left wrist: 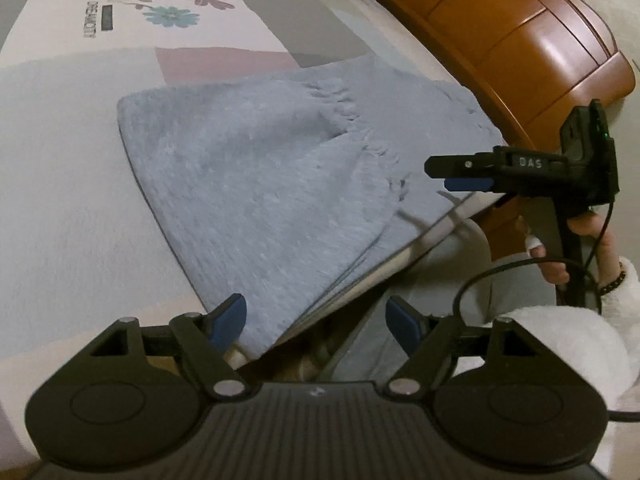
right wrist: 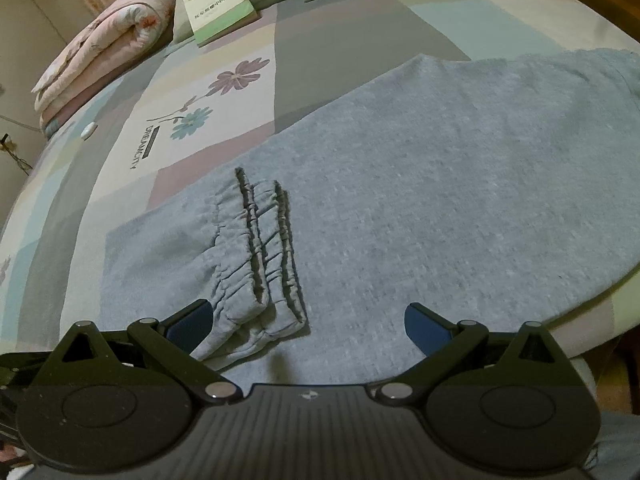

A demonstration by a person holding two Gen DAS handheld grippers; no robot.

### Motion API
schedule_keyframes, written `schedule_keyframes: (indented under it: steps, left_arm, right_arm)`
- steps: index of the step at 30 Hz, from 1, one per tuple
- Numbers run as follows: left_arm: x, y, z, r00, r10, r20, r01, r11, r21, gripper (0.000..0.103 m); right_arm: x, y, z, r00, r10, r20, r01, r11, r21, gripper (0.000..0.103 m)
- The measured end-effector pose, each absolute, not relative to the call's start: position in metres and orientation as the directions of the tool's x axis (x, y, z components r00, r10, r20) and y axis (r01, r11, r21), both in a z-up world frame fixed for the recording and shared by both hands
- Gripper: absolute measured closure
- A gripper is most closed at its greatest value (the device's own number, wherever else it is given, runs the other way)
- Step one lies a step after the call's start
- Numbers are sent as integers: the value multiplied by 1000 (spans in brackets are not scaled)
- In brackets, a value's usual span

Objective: Fold clothes

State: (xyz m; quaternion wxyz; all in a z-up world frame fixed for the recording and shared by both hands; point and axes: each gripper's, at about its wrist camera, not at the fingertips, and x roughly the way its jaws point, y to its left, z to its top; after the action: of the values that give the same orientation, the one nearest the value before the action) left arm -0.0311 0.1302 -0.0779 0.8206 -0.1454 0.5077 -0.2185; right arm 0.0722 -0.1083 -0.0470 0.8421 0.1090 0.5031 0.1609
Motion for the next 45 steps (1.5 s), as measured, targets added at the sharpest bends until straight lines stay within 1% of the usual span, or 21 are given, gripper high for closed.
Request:
schedule_keyframes:
  steps: [3, 7, 8, 10, 16, 23, 27, 31, 37, 39, 45]
  left_arm:
    - [-25, 127, -58, 465, -413, -783, 241, 910, -337, 26]
    - [-7, 113, -47, 585, -231, -777, 225, 967, -118, 24]
    - [-1, 107, -47, 603, -196, -773, 217, 973, -78, 24]
    - [9, 97, -49, 624, -163, -764, 206, 978, -40, 24]
    - [32, 63, -60, 663, -138, -736, 188, 982, -14, 23]
    - [54, 41, -68, 626, -122, -770, 216, 976, 20, 23]
    - [65, 33, -68, 620, -120, -775, 215, 976, 20, 23]
    - [76, 20, -66, 624, -125, -771, 228, 973, 27, 23]
    - [89, 1, -63, 623, -136, -770, 245, 969, 27, 22]
    - [91, -5, -62, 624, -141, -768, 252, 967, 28, 22]
    - [96, -22, -57, 631, -159, -759, 281, 959, 33, 22]
  right_arm:
    - [72, -110, -45, 452, 380, -807, -161, 925, 345, 0]
    - [75, -114, -45, 463, 353, -813, -150, 935, 321, 0]
    - [76, -117, -45, 466, 349, -813, -146, 937, 318, 0]
    - [79, -124, -46, 469, 340, -815, -136, 940, 314, 0]
    - [102, -145, -47, 488, 288, -824, -106, 957, 272, 0]
    - [126, -164, -72, 472, 232, -850, -85, 972, 218, 0]
    - [117, -171, -78, 504, 269, -820, -144, 963, 227, 0]
    - [110, -183, -82, 541, 323, -777, -141, 945, 295, 0]
    - [107, -200, -83, 541, 426, -725, -191, 902, 388, 0]
    - [105, -213, -81, 557, 458, -693, -180, 881, 437, 0]
    - [97, -264, -61, 645, 495, -582, -117, 817, 565, 0]
